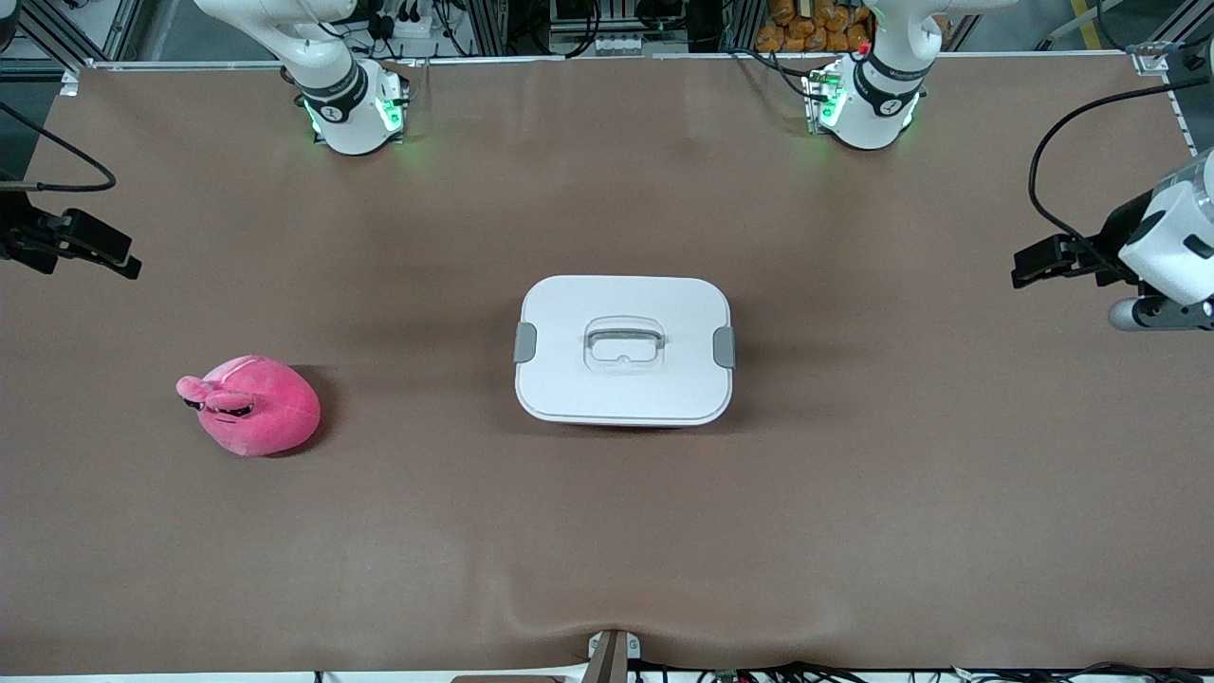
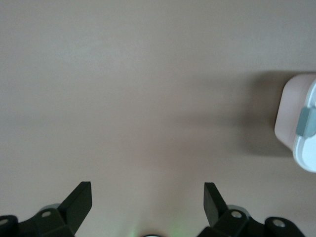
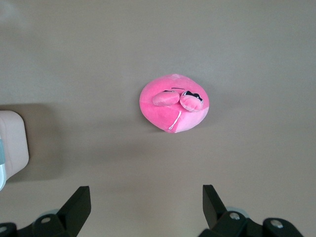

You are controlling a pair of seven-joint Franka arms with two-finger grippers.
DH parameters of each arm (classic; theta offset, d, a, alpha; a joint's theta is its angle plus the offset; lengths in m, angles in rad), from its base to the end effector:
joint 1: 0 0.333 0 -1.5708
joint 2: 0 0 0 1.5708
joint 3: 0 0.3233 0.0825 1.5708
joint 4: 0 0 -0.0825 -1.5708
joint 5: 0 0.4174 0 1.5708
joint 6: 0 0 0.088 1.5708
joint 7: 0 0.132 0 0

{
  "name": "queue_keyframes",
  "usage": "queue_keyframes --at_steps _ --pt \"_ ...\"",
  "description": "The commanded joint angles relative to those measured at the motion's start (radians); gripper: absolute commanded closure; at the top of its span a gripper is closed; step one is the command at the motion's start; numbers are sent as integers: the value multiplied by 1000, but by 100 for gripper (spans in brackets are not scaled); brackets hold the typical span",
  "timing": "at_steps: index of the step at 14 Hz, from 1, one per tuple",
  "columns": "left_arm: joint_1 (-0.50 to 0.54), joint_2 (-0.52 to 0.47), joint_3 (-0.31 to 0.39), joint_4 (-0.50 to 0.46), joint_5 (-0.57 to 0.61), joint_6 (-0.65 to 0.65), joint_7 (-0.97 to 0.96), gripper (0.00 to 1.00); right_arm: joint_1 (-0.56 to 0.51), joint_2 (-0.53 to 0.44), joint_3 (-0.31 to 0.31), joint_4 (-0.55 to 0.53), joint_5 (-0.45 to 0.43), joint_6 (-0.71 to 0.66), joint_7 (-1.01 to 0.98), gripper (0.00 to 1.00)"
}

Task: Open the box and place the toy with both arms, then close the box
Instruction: 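Move both grippers out from rest toward the pink toy and box, then reach the right gripper to the pink toy while the left gripper nears the lid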

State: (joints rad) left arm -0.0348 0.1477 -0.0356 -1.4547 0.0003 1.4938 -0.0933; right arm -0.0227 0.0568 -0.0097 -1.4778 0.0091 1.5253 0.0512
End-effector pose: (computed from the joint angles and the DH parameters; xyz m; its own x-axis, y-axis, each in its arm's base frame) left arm 0.6207 -0.0422 0.5692 0.9939 0.0232 -0.1083 0.0227 -0.9997 -0.0052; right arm 0.6014 -0.0181 0.6158 0.9965 -0.0831 -0.0097 -0.0832 -0.9965 -0.0081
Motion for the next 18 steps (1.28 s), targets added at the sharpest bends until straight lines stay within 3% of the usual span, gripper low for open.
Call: queue_keyframes --at_steps 1,10,18 --pt "-7 27 -6 31 -45 16 -97 0 3 23 2 7 6 4 1 0" --pt "-97 78 -7 33 -54 78 -429 0 44 95 2 22 -61 15 1 0" --pt "-180 128 -6 36 -75 131 -722 0 38 196 4 21 -47 74 -31 0"
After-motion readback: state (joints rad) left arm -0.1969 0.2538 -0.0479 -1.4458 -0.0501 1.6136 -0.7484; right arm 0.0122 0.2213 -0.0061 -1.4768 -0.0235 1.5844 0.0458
